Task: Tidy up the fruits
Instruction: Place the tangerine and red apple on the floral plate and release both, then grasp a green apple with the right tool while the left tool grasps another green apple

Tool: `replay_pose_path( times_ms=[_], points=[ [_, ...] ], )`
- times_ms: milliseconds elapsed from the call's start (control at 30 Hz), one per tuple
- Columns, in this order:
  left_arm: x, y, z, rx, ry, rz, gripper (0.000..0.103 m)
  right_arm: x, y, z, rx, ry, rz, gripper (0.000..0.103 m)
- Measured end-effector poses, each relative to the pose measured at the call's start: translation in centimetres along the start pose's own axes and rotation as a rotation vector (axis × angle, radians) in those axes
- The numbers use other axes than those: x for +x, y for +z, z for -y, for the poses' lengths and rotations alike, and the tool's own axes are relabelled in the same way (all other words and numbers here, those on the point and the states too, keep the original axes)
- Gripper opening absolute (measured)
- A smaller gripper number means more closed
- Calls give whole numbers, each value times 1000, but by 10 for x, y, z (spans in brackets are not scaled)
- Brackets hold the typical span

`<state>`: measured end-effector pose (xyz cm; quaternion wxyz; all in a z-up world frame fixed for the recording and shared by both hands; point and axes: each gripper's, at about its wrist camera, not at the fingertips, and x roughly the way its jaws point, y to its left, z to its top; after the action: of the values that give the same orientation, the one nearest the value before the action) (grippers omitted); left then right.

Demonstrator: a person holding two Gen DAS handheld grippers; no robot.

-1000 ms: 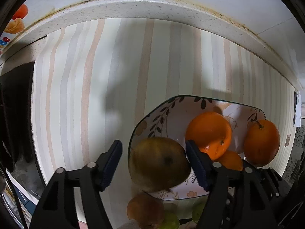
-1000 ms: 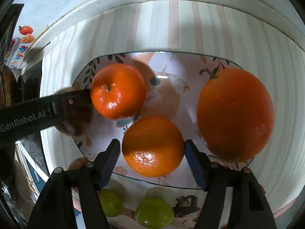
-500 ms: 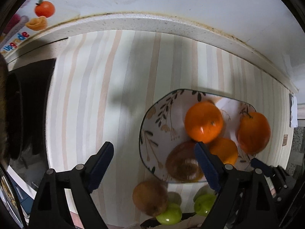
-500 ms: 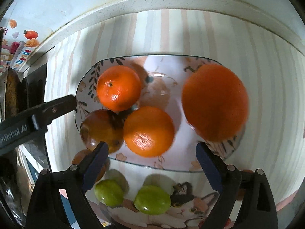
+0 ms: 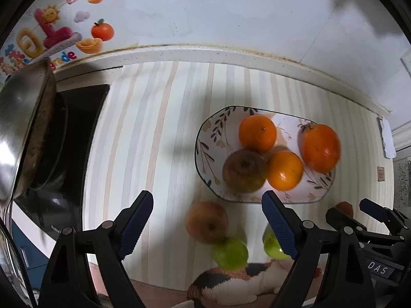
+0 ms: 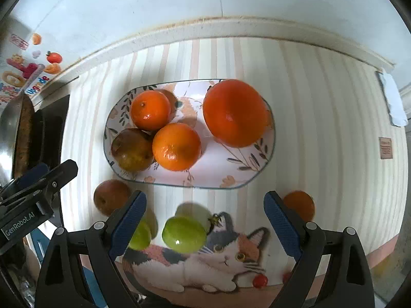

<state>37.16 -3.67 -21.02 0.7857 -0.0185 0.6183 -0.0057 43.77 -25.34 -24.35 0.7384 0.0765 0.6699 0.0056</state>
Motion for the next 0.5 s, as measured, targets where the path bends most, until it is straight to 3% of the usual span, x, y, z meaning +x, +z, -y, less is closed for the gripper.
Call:
replay_pose_path(
  times_ms=[200, 500],
  points=[
    [-28, -24, 11, 48, 33, 81, 87, -37, -26, -5, -17, -17, 93, 95],
    [-68, -56, 13, 30, -20, 131, 86, -89, -62, -9, -22, 1, 191, 95]
  ],
)
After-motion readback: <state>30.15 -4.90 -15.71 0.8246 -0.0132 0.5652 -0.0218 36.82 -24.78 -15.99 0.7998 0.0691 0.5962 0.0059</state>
